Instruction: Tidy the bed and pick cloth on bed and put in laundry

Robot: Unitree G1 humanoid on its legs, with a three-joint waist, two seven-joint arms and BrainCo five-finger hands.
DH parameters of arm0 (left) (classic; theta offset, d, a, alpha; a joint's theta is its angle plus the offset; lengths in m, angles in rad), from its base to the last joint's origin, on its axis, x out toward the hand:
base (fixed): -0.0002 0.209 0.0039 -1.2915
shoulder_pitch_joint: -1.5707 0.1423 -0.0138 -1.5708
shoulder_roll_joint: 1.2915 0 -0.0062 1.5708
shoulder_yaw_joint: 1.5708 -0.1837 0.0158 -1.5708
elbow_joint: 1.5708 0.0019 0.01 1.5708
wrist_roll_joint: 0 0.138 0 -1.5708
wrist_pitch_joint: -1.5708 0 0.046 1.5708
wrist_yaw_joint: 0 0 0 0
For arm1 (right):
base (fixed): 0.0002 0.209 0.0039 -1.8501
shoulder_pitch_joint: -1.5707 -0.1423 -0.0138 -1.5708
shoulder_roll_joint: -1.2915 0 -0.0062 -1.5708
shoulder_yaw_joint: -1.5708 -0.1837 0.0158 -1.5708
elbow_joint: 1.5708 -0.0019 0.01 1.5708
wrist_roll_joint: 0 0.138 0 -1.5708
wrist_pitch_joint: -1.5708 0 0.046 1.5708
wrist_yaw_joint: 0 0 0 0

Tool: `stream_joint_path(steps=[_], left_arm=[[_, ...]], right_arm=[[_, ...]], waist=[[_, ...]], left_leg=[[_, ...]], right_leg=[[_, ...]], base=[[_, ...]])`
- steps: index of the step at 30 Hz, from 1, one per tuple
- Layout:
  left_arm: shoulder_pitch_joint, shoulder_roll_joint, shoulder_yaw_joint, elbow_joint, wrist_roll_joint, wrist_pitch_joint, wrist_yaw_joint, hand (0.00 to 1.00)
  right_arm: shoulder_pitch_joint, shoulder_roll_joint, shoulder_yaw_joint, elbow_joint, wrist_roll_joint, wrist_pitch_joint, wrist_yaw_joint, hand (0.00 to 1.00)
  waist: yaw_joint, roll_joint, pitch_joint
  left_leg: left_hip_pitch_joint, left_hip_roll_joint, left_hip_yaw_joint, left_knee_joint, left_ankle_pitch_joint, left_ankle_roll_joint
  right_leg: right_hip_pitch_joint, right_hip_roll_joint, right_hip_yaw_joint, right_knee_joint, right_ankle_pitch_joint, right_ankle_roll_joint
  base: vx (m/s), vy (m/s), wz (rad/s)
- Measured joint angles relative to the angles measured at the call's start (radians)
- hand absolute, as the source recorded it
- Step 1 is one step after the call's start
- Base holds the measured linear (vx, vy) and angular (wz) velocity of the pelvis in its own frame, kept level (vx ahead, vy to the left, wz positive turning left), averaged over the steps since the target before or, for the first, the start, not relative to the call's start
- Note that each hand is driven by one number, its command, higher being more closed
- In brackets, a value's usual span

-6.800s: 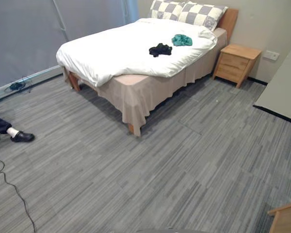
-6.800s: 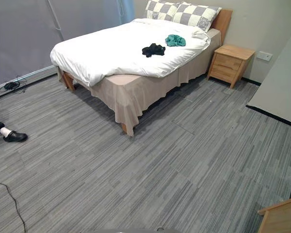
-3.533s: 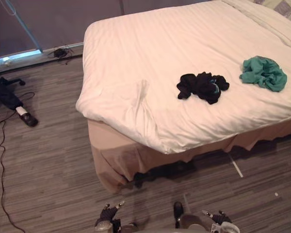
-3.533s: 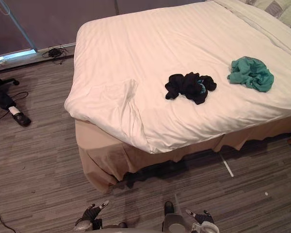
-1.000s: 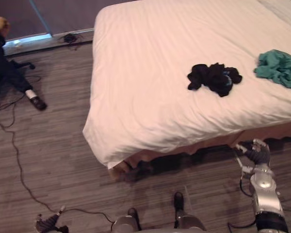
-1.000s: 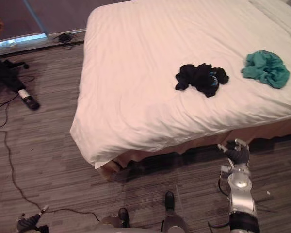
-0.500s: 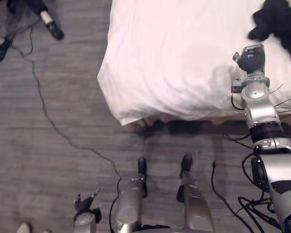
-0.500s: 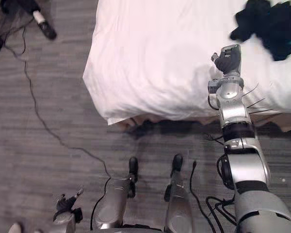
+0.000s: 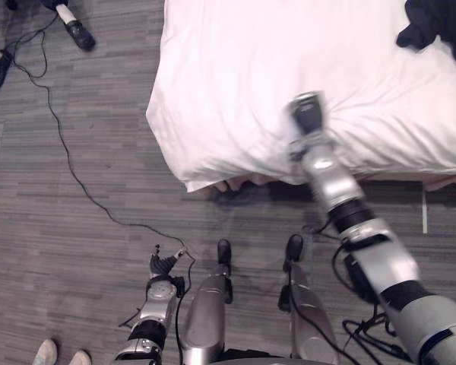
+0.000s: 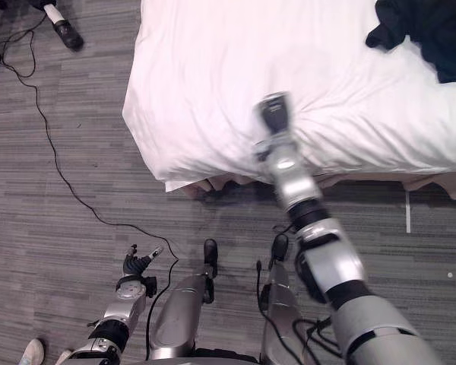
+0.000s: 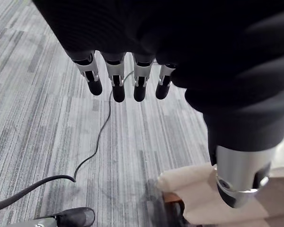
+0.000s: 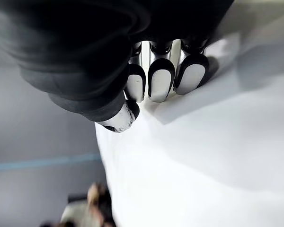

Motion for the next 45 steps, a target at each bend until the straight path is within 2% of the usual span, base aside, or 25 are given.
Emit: stream_joint_path(steps=[1, 2, 3, 5, 6, 10, 13, 15, 16, 19, 22, 25, 31, 34, 35, 37, 38, 39, 40, 41, 42, 45], left_arm=[[0.0, 0.0, -0.004, 0.0, 0.007, 0.0, 0.001, 0.0], [0.0, 0.0, -0.009, 0.0, 0.011, 0.0, 0.001, 0.0], [0.0, -0.001, -0.025, 0.0, 0.035, 0.006, 0.0, 0.0], [0.005, -0.003, -0.05, -0.003, 0.058, 0.015, -0.001, 0.0], [0.012, -0.01, -0.052, -0.002, 0.069, 0.023, -0.001, 0.0], [0.014, -0.021, -0.086, -0.002, 0.082, 0.027, -0.002, 0.0], [0.012, -0.015, -0.11, -0.003, 0.082, 0.023, 0.001, 0.0], [-0.014, -0.013, -0.16, -0.001, 0.08, 0.008, 0.002, 0.0], [-0.024, -0.015, -0.174, 0.002, 0.08, 0.002, 0.002, 0.0], [-0.059, -0.028, -0.238, 0.009, 0.05, -0.024, 0.003, 0.0], [-0.072, -0.047, -0.24, 0.017, 0.026, -0.025, 0.004, 0.0], [-0.077, -0.071, -0.224, -0.026, 0.005, -0.024, 0.005, 0.0], [-0.076, -0.111, -0.221, -0.137, 0.003, -0.046, 0.005, 0.0], [-0.062, -0.123, -0.175, -0.136, 0.003, -0.041, 0.01, 0.0], [-0.035, -0.128, -0.146, -0.147, 0.003, -0.034, 0.015, 0.0], [0.017, -0.13, -0.102, -0.169, 0.004, -0.021, 0.024, 0.0], [0.056, -0.13, -0.076, -0.176, 0.006, -0.016, 0.023, 0.0], [0.074, -0.129, -0.069, -0.177, 0.006, -0.011, 0.023, 0.0], [0.096, -0.129, -0.068, -0.176, 0.009, -0.001, 0.021, 0.0], [0.103, -0.129, -0.068, -0.174, 0.009, 0.001, 0.019, 0.0], [0.112, -0.128, -0.068, -0.173, 0.016, 0.008, 0.004, 0.0], [0.124, -0.112, -0.042, -0.169, 0.043, 0.021, -0.025, 0.0]], right_arm=[[0.014, 0.068, 0.063, -0.019, 0.028, 0.001, 0.036, 1.0], [0.02, 0.1, 0.085, -0.039, 0.043, 0.0, 0.054, 1.0], [0.022, 0.158, 0.115, -0.097, 0.078, -0.008, 0.079, 1.0], [0.015, 0.156, 0.126, -0.159, 0.106, -0.033, 0.097, 1.0], [0.005, 0.156, 0.096, -0.178, 0.119, -0.057, 0.096, 1.0], [-0.053, 0.153, -0.09, -0.185, 0.131, -0.087, 0.043, 1.0], [-0.139, 0.088, -0.199, -0.186, 0.129, -0.103, -0.017, 1.0], [-0.205, -0.03, -0.281, -0.191, 0.123, -0.136, -0.062, 1.0], [-0.218, -0.062, -0.305, -0.191, 0.118, -0.14, -0.074, 1.0], [-0.237, -0.231, -0.379, -0.177, 0.095, -0.136, -0.151, 1.0], [-0.225, -0.327, -0.415, -0.138, 0.072, -0.118, -0.186, 1.0], [-0.23, -0.382, -0.409, -0.232, 0.053, -0.133, -0.171, 1.0], [-0.223, -0.422, -0.406, -0.211, 0.06, -0.131, -0.139, 1.0], [-0.138, -0.419, -0.418, -0.235, 0.059, -0.126, -0.139, 1.0], [-0.054, -0.383, -0.459, -0.269, 0.059, -0.117, -0.144, 1.0], [0.114, -0.297, -0.542, -0.32, 0.045, -0.099, -0.163, 1.0], [0.257, -0.235, -0.6, -0.325, 0.019, -0.061, -0.191, 1.0], [0.346, -0.204, -0.63, -0.323, 0.012, -0.04, -0.198, 1.0], [0.465, -0.175, -0.658, -0.308, -0.018, -0.015, -0.208, 1.0], [0.51, -0.164, -0.67, -0.302, -0.025, -0.004, -0.21, 0.0], [0.6, -0.142, -0.708, -0.295, -0.052, 0.009, -0.21, 0.0], [0.761, -0.125, -0.768, -0.249, -0.103, 0.02, -0.197, 0.0]], waist=[[0.003, 0.0, 0.0], [0.01, 0.0, 0.0], [0.025, -0.001, -0.001], [0.029, -0.004, -0.002], [0.026, -0.012, -0.006], [0.013, -0.015, -0.007], [-0.011, -0.011, -0.004], [-0.011, 0.0, 0.002], [-0.009, 0.006, 0.004], [-0.003, 0.058, 0.03], [0.015, 0.094, 0.046], [0.025, 0.102, 0.049], [0.02, 0.101, 0.049], [0.008, 0.095, 0.05], [-0.004, 0.083, 0.052], [-0.021, 0.046, 0.048], [-0.035, 0.012, 0.034], [-0.039, -0.007, 0.024], [-0.057, -0.026, 0.02], [-0.064, -0.03, 0.02], [-0.082, -0.041, 0.02], [-0.139, -0.048, 0.002]], left_leg=[[0.019, 0.008, -0.005, -0.017, 0.006, -0.006], [0.028, 0.012, -0.005, -0.025, 0.008, -0.01], [0.043, 0.02, -0.002, -0.035, 0.017, -0.014], [0.061, 0.023, -0.006, -0.039, 0.018, -0.015], [0.071, 0.021, -0.002, -0.041, 0.022, -0.014], [0.083, 0.005, 0.03, -0.055, 0.027, -0.007], [0.06, -0.002, 0.041, -0.053, 0.032, 0.0], [-0.024, -0.006, 0.042, -0.02, 0.034, 0.003], [-0.051, -0.007, 0.036, -0.009, 0.034, 0.003], [-0.17, -0.015, 0.031, 0.017, 0.042, 0.011], [-0.248, -0.016, 0.059, 0.024, 0.048, 0.015], [-0.313, 0.001, 0.095, 0.059, 0.048, 0.015], [-0.313, 0.01, 0.153, 0.084, 0.036, 0.025], [-0.271, 0.025, 0.196, 0.105, 0.014, 0.027], [-0.233, 0.04, 0.21, 0.122, -0.007, 0.022], [-0.158, 0.061, 0.233, 0.137, -0.036, 0.014], [-0.11, 0.075, 0.255, 0.145, -0.057, 0.006], [-0.078, 0.075, 0.267, 0.143, -0.069, 0.004], [-0.033, 0.076, 0.283, 0.137, -0.078, 0.002], [-0.015, 0.075, 0.289, 0.133, -0.082, 0.001], [0.035, 0.07, 0.313, 0.117, -0.092, 0.0], [0.148, 0.058, 0.323, 0.086, -0.111, -0.001]], right_leg=[[0.013, 0.01, -0.004, 0.0, -0.006, -0.009], [0.018, 0.014, -0.004, 0.0, -0.008, -0.012], [0.031, 0.022, -0.009, 0.0, -0.009, -0.021], [0.051, 0.025, -0.017, 0.0, -0.009, -0.022], [0.058, 0.023, -0.014, 0.0, -0.009, -0.021], [0.042, 0.012, 0.013, 0.008, -0.005, -0.017], [-0.002, 0.002, 0.03, 0.035, -0.003, -0.014], [-0.09, -0.007, 0.036, 0.072, -0.001, -0.013], [-0.114, -0.01, 0.035, 0.082, -0.001, -0.012], [-0.224, -0.021, 0.036, 0.096, 0.007, -0.001], [-0.332, -0.023, 0.064, 0.127, 0.011, 0.003], [-0.421, -0.019, 0.089, 0.177, 0.005, -0.004], [-0.455, -0.019, 0.118, 0.232, -0.026, -0.006], [-0.415, -0.012, 0.134, 0.225, -0.025, -0.005], [-0.369, -0.001, 0.137, 0.21, -0.026, -0.004], [-0.296, 0.016, 0.146, 0.201, -0.04, -0.006], [-0.252, 0.029, 0.155, 0.202, -0.055, -0.005], [-0.23, 0.035, 0.163, 0.201, -0.065, -0.01], [-0.196, 0.04, 0.172, 0.201, -0.071, -0.006], [-0.182, 0.04, 0.177, 0.201, -0.075, -0.003], [-0.152, 0.044, 0.199, 0.198, -0.079, 0.003], [-0.059, 0.05, 0.227, 0.18, -0.079, 0.007]], base=[[0.07, -0.069, 0.07], [0.07, -0.055, 0.03], [0.07, -0.03, 0.07], [0.06, 0.0, 0.09], [0.05, 0.04, -0.05], [0.01, 0.051, -0.21], [-0.02, 0.033, -0.16], [-0.07, 0.03, 0.0], [-0.07, 0.022, 0.15], [-0.13, 0.029, 0.14], [-0.08, -0.001, -0.19], [-0.04, -0.025, -0.21], [-0.04, -0.021, -0.13], [0.02, -0.01, -0.29], [0.09, -0.031, -0.38], [0.11, -0.031, -0.45], [0.14, -0.024, -0.44], [0.17, -0.008, -0.51], [0.14, 0.015, -0.36], [0.13, 0.049, -0.46], [0.11, 0.078, -0.48], [0.1, 0.089, -0.35]])
